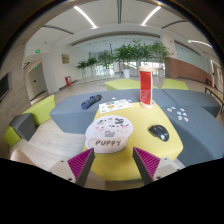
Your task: Arrange mouse
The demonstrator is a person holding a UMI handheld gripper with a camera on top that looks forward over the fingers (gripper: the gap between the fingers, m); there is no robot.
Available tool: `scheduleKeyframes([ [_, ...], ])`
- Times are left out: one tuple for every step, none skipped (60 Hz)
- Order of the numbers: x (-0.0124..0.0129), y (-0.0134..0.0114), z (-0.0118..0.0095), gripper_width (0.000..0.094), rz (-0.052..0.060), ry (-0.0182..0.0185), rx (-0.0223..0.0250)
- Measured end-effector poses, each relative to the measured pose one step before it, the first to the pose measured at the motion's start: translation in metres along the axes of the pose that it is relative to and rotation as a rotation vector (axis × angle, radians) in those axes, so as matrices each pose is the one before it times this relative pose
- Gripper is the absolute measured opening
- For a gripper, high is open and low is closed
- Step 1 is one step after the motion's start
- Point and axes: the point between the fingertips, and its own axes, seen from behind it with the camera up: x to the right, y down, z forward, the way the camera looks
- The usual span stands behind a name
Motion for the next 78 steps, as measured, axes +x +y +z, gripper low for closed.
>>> scheduleKeyframes([
  [-0.00098, 0.00240, -0.00037, 0.0838, 0.0069, -0.00026, -0.01102],
  [-0.00070, 0.00243, 0.00005, 0.0835, 0.0065, 0.00070, -0.01079],
  [-0.00027, 0.00197, -0.00009, 0.0835, 0.0064, 0.00243, -0.00923],
  [-0.00012, 0.00223, 0.00000, 0.0834, 0.0075, 0.00385, -0.00995],
  [0.00021, 0.00194, 0.00008, 0.0834, 0.0091, 0.00493, -0.00790],
  [0.00039, 0.00120, -0.00011, 0.0836, 0.0093, 0.00480, -0.00497],
  [0.00096, 0.00091, -0.00026, 0.0836, 0.0092, 0.00433, -0.00206],
  [-0.00043, 0.00074, -0.00014, 0.0835, 0.0078, 0.00494, 0.00268],
  [0.00011, -0.00023, 0.00005, 0.0835, 0.0067, 0.00493, 0.00453],
  [0.00044, -0.00081, -0.00025, 0.0834, 0.0047, 0.00382, 0.00509],
  [0.00031, -0.00082, 0.00016, 0.0837, 0.0018, 0.00257, 0.00439],
  [0.00047, -0.00085, 0.00008, 0.0834, -0.0011, 0.00121, 0.00366],
  [0.00055, -0.00045, 0.00012, 0.0835, -0.0033, 0.00056, 0.00243],
  [0.00116, -0.00036, 0.00025, 0.0834, -0.0053, 0.00134, 0.00210],
  [0.00174, 0.00039, 0.00040, 0.0832, -0.0072, 0.00294, -0.00071],
  [0.00382, -0.00101, 0.00013, 0.0830, -0.0076, 0.00276, -0.00821],
  [0.00293, 0.00148, 0.00036, 0.0827, -0.0095, 0.00486, -0.00565],
  [0.00744, -0.00109, 0.00342, 0.0824, -0.0076, 0.00568, -0.00251],
  [0.00417, 0.00144, 0.00085, 0.0822, -0.0074, 0.00821, -0.00553],
  [0.00450, 0.00235, 0.00123, 0.0819, -0.0065, 0.00901, -0.00946],
  [0.00398, 0.00283, 0.00140, 0.0817, -0.0055, 0.00741, -0.01179],
  [0.00497, 0.00310, 0.00203, 0.0818, -0.0027, 0.00883, -0.01276],
  [0.00253, 0.00325, 0.00025, 0.0819, 0.0006, 0.01146, -0.01256],
  [0.00547, 0.00296, 0.00280, 0.0819, 0.0028, 0.00626, -0.01322],
  [0.00578, 0.00261, 0.00275, 0.0823, 0.0056, 0.00348, -0.01283],
  [0.01204, -0.00061, 0.00739, 0.0823, 0.0084, -0.00150, -0.00423],
  [0.00517, -0.00131, 0.00299, 0.0824, 0.0091, 0.00210, -0.00125],
  [0.00519, -0.00144, 0.00311, 0.0820, 0.0086, 0.00327, 0.00237],
  [0.00528, -0.00198, 0.00265, 0.0822, 0.0067, 0.00442, 0.00465],
  [0.00622, -0.00224, 0.00278, 0.0825, 0.0049, 0.00605, 0.00610],
  [0.00649, -0.00273, 0.00252, 0.0826, 0.0019, 0.00710, 0.00742],
  [-0.00136, -0.00006, -0.00329, 0.0825, -0.0030, 0.01615, 0.00768],
  [0.01683, -0.00429, 0.01069, 0.0827, -0.0028, 0.00704, 0.00547],
  [0.01220, -0.00326, 0.00774, 0.0822, -0.0043, 0.00695, 0.00640],
  [0.00761, -0.00238, 0.00427, 0.0824, -0.0053, 0.01183, 0.00614],
  [0.00767, -0.00201, 0.00455, 0.0824, -0.0078, 0.01128, 0.00420],
  [0.00698, -0.00164, 0.00467, 0.0826, -0.0100, 0.00971, 0.00270],
  [0.00133, -0.00148, 0.00075, 0.0826, -0.0111, 0.01047, 0.00425],
  [0.00631, -0.00125, 0.00937, 0.0825, -0.0114, 0.00621, 0.00555],
  [0.00471, -0.00084, 0.00504, 0.0827, -0.0109, 0.00443, 0.00124],
  [0.00701, -0.00093, 0.00803, 0.0826, -0.0087, 0.00072, -0.00250],
  [0.00421, -0.00048, 0.00481, 0.0824, -0.0074, 0.00454, -0.00091],
  [0.00303, -0.00055, 0.00502, 0.0825, -0.0055, 0.00258, -0.00037],
  [0.00229, -0.00057, 0.00508, 0.0824, -0.0046, 0.00026, -0.00007],
  [0.00176, -0.00101, 0.00500, 0.0824, -0.0047, -0.00119, 0.00154],
  [0.00115, -0.00118, 0.00497, 0.0823, -0.0045, -0.00137, 0.00223],
  [0.00081, -0.00091, 0.00475, 0.0824, -0.0056, -0.00195, 0.00054],
  [0.00016, -0.00002, 0.00569, 0.0824, -0.0079, -0.00090, 0.00115],
  [0.00070, -0.00152, 0.00429, 0.0823, -0.0071, -0.00255, 0.00074],
  [0.00063, -0.00183, 0.00450, 0.0822, -0.0062, -0.00120, 0.00189],
  [0.00079, -0.00167, 0.00452, 0.0819, -0.0051, -0.00067, 0.00139],
  [0.00051, -0.00184, 0.00428, 0.0817, -0.0034, -0.00124, 0.00202],
  [-0.00066, -0.00181, 0.00484, 0.0818, -0.0018, -0.00059, 0.00478],
  [0.00082, -0.00243, 0.00342, 0.0818, 0.0013, -0.00335, 0.00365],
  [-0.00054, -0.00214, 0.00397, 0.0816, 0.0031, -0.00638, 0.00303],
  [-0.00072, -0.00162, 0.00413, 0.0815, 0.0052, -0.00797, 0.00076],
  [0.00023, -0.00151, 0.00427, 0.0810, 0.0081, -0.00384, -0.00080],
  [0.00064, -0.00092, 0.00415, 0.0811, 0.0088, -0.00316, -0.00232],
  [0.00092, -0.00142, 0.00406, 0.0810, 0.0103, -0.00141, -0.00065],
  [0.00012, -0.00226, 0.00412, 0.0805, 0.0087, 0.00018, 0.00354],
  [0.00082, -0.00160, 0.00378, 0.0801, 0.0072, 0.00009, 0.00204],
  [0.00131, -0.00193, 0.00357, 0.0793, 0.0057, 0.00157, 0.00365],
  [0.00158, -0.00175, 0.00353, 0.0785, 0.0022, 0.00273, 0.00383],
  [0.00153, -0.00119, 0.00361, 0.0770, 0.0005, 0.00288, 0.00238],
  [0.00064, -0.00018, 0.00341, 0.0750, 0.0007, 0.00083, -0.00061],
  [-0.00048, 0.00065, 0.00314, 0.0720, 0.0023, -0.00338, -0.00373],
  [-0.00079, 0.00038, 0.00219, 0.0690, 0.0053, -0.00367, -0.00226],
  [0.00023, -0.00091, 0.00147, 0.0670, 0.0059, -0.00291, 0.00362],
  [-0.00049, -0.00058, 0.00077, 0.0648, 0.0038, 0.00185, 0.00301],
  [0.00118, 0.00043, 0.00016, 0.0625, 0.0015, 0.00556, 0.00013],
  [0.00106, 0.00013, 0.00007, 0.0586, 0.0002, 0.00576, 0.00196],
  [0.00150, 0.00005, 0.00002, 0.0562, 0.0019, 0.00881, 0.00254],
  [-0.00007, 0.00020, 0.00006, 0.0560, 0.0062, 0.00428, 0.00312],
  [-0.00018, 0.00040, 0.00011, 0.0556, 0.0095, 0.00539, 0.00269],
  [0.00000, 0.00001, 0.00008, 0.0551, 0.0106, 0.00734, 0.00289],
  [0.00107, -0.00071, 0.00073, 0.0523, 0.0064, 0.00621, 0.00489],
  [0.00078, 0.00088, -0.00029, 0.0507, 0.0029, 0.00697, -0.00424],
  [0.00019, 0.00004, -0.00003, 0.0486, -0.0023, 0.00547, -0.00285],
])
